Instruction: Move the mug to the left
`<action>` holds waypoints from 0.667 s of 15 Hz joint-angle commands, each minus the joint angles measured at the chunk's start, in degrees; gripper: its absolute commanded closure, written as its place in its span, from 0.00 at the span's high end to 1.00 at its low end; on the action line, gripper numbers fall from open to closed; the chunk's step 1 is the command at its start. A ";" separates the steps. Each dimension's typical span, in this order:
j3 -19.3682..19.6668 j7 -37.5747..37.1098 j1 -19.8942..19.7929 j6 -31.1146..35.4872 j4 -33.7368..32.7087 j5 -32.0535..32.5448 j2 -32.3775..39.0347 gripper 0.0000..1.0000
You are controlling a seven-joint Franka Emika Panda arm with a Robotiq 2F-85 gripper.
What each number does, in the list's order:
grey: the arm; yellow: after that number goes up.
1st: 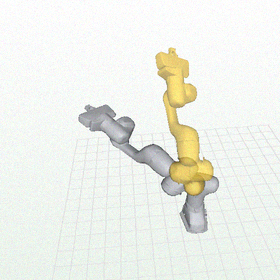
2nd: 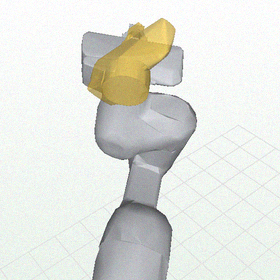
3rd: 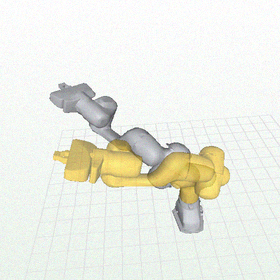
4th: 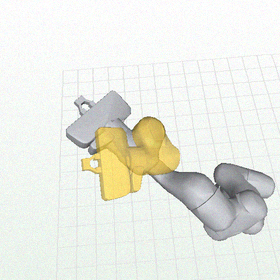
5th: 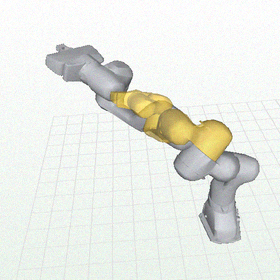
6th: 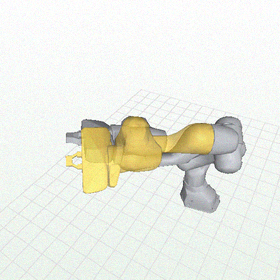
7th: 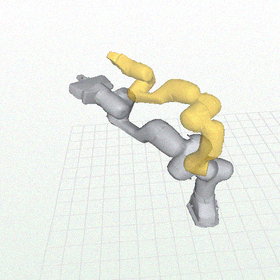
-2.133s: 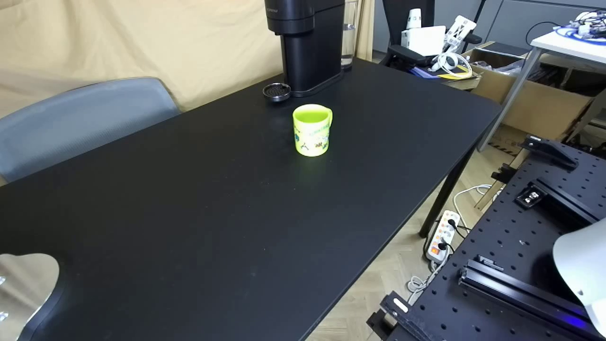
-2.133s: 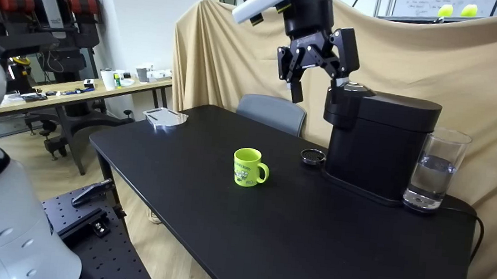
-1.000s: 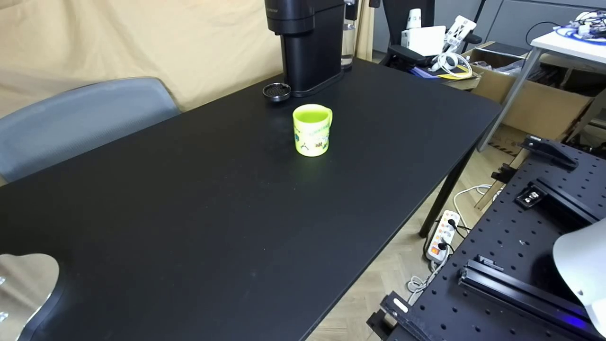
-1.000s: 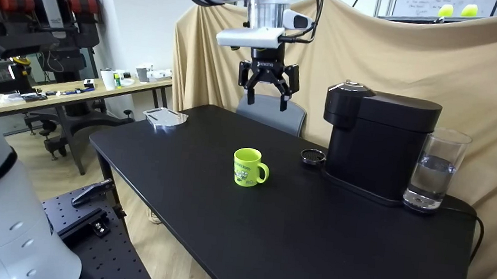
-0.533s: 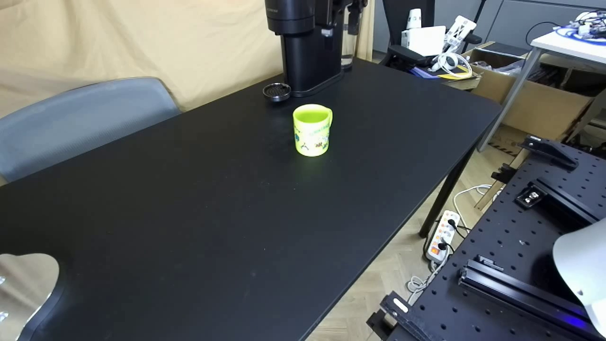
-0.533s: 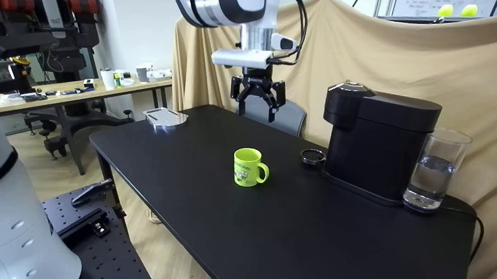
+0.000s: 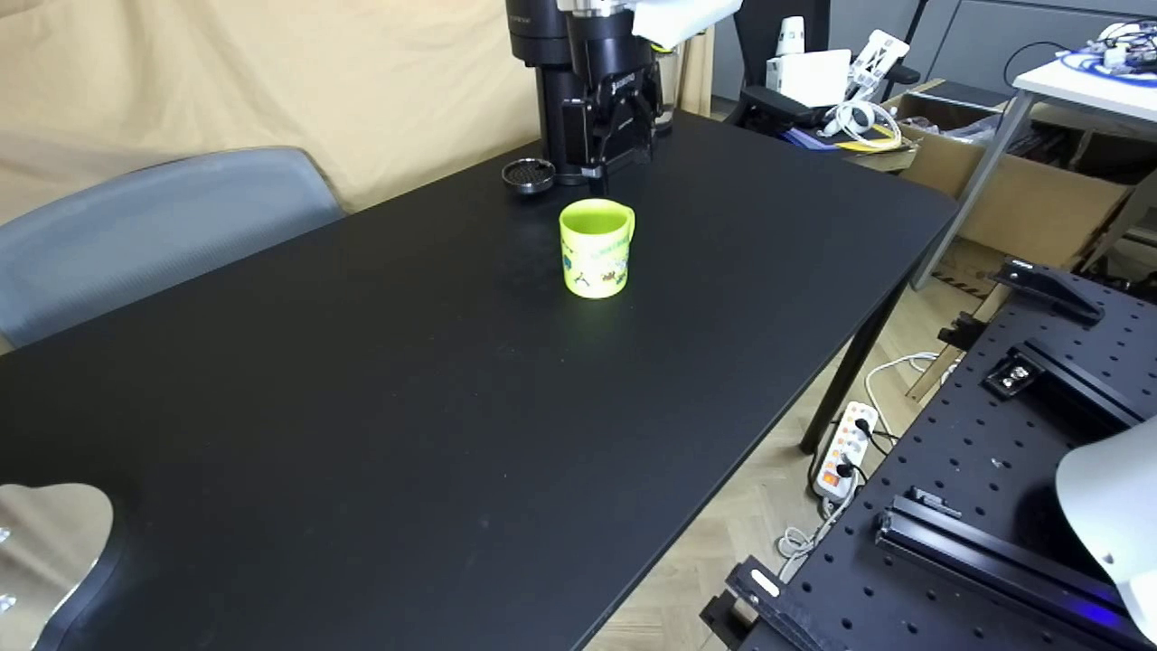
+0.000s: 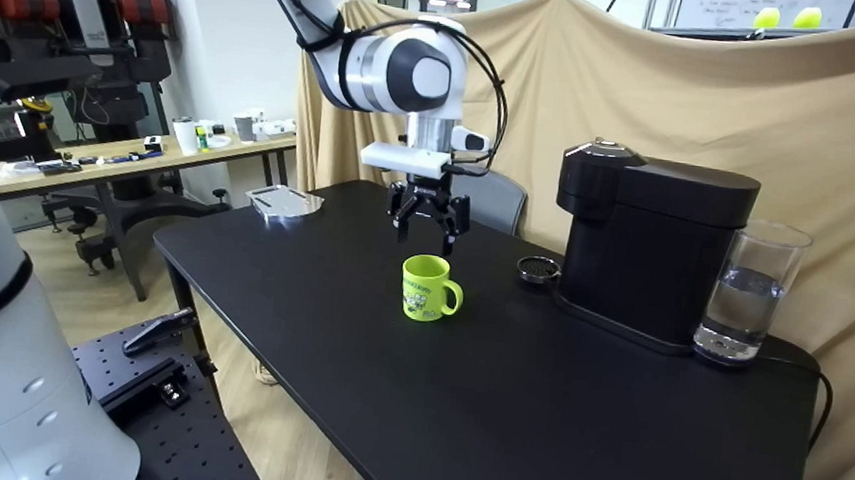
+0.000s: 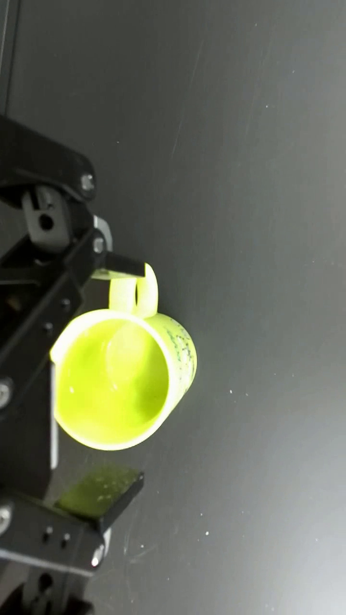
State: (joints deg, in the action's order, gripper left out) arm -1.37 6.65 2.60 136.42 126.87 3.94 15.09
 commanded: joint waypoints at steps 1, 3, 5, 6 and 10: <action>1.43 -2.95 -0.39 0.64 -2.34 2.41 3.66 1.00; 0.84 -1.29 -0.72 0.99 -0.69 1.04 2.49 1.00; 1.45 -2.32 -0.86 1.64 -1.40 1.07 3.67 1.00; 1.51 -2.48 -0.87 1.76 -1.67 1.07 3.98 1.00; 1.98 -4.53 -0.84 2.00 -4.14 0.53 5.39 1.00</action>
State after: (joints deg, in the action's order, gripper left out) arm 0.60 4.18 2.14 139.03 125.11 4.52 19.18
